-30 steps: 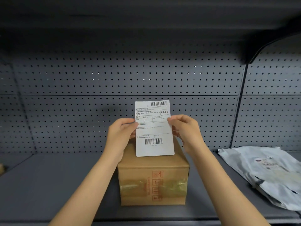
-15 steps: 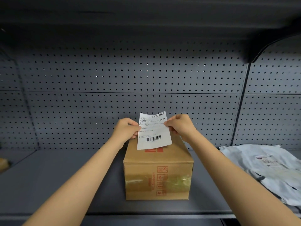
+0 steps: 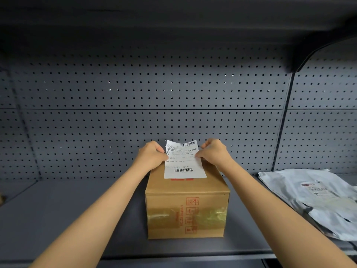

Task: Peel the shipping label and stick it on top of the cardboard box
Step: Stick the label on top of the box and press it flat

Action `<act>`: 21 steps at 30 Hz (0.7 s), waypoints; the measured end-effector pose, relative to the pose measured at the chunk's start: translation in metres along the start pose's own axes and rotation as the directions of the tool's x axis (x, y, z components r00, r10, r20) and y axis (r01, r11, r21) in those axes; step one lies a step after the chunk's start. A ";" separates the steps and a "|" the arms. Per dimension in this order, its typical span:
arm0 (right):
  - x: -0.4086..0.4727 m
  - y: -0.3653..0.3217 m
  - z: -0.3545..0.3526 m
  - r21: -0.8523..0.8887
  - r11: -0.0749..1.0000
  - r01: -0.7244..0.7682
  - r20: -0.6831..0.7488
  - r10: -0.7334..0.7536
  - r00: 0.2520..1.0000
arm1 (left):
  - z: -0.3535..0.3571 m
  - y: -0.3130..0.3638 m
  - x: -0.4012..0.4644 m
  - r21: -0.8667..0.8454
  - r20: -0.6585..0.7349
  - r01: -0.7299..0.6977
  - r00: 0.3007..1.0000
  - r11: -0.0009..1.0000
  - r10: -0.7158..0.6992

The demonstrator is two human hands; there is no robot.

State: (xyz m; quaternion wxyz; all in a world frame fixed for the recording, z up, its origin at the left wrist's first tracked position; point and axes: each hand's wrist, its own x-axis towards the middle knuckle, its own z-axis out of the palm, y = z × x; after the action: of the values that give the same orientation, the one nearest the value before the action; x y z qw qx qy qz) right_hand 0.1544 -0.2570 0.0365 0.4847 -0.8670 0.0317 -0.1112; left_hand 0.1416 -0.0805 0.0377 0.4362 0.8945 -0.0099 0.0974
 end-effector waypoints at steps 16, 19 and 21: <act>-0.001 -0.002 0.008 -0.239 0.970 0.034 0.011 -0.032 0.999 | 0.008 -0.005 0.006 0.166 0.001 -0.026 1.000 0.986 0.026; -0.002 -0.001 0.009 -0.266 0.963 0.040 0.005 -0.041 0.999 | 0.008 -0.006 0.006 0.178 -0.001 -0.032 0.999 0.984 0.032; -0.003 0.001 0.009 -0.268 0.961 0.062 -0.003 -0.065 0.998 | 0.008 -0.007 0.006 0.173 -0.006 -0.046 0.999 0.984 0.048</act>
State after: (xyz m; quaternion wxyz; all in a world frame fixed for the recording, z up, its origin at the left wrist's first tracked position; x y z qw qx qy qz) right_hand 0.1540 -0.2492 0.0306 0.3590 -0.9245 0.0215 -0.1262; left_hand 0.1495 -0.0820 0.0283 0.3544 0.9280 -0.0204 0.1127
